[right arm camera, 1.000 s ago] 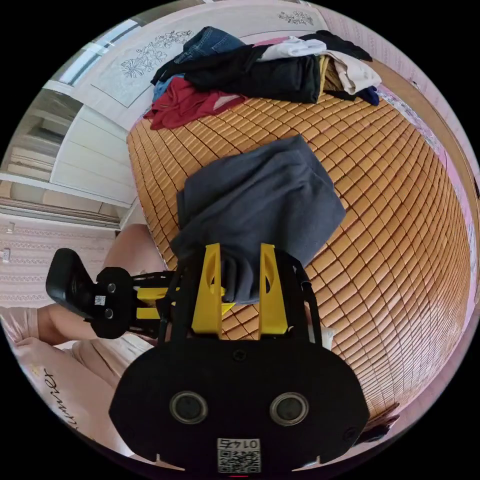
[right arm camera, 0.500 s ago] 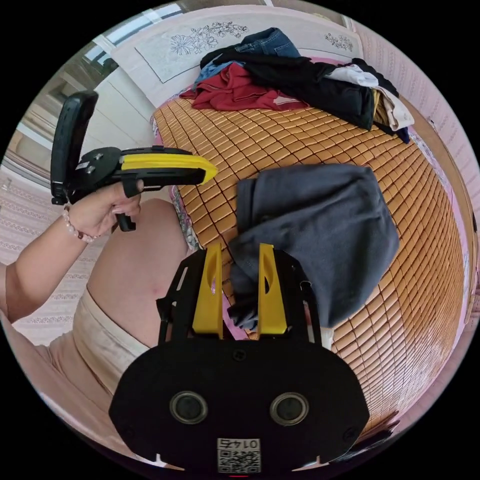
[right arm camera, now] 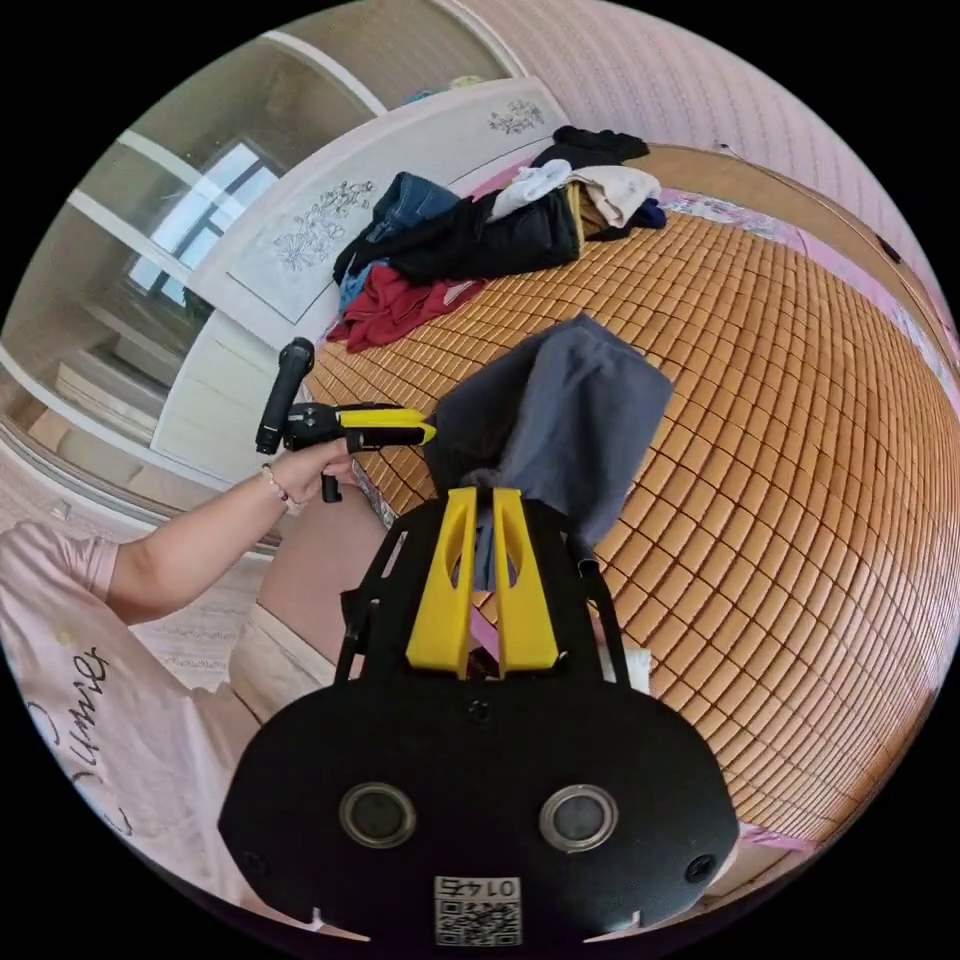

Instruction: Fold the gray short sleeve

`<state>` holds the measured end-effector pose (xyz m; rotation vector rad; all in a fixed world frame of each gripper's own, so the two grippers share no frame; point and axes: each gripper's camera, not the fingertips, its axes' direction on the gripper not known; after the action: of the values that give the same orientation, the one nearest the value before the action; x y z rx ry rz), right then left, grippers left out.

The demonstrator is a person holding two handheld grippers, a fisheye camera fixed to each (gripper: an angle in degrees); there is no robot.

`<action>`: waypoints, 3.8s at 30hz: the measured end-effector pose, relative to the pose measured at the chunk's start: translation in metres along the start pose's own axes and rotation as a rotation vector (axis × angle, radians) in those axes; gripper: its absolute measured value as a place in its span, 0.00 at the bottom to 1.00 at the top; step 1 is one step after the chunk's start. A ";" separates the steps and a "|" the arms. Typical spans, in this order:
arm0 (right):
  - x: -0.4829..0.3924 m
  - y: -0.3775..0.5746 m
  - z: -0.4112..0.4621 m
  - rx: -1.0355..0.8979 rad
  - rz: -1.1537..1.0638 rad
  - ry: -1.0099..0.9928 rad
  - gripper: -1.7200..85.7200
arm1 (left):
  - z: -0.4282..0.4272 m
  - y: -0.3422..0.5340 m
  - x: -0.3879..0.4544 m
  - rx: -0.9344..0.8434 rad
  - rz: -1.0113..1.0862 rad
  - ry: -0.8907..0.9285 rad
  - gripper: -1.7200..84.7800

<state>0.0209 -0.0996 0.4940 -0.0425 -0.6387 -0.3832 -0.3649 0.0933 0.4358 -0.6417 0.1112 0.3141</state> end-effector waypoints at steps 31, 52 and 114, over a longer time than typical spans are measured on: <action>-0.035 0.130 -0.135 0.070 0.175 0.073 0.02 | -0.094 0.100 -0.030 0.099 0.006 0.199 0.02; -0.111 0.272 -0.579 1.005 0.096 -0.480 0.03 | -0.463 0.210 -0.019 0.891 0.109 0.290 0.01; 0.089 0.235 -0.320 -0.080 0.500 -0.005 0.03 | -0.091 0.041 0.131 -0.220 0.288 0.125 0.01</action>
<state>0.3551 0.0394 0.3071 -0.2740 -0.5943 0.0754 -0.2544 0.1028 0.3134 -0.8651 0.2931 0.5695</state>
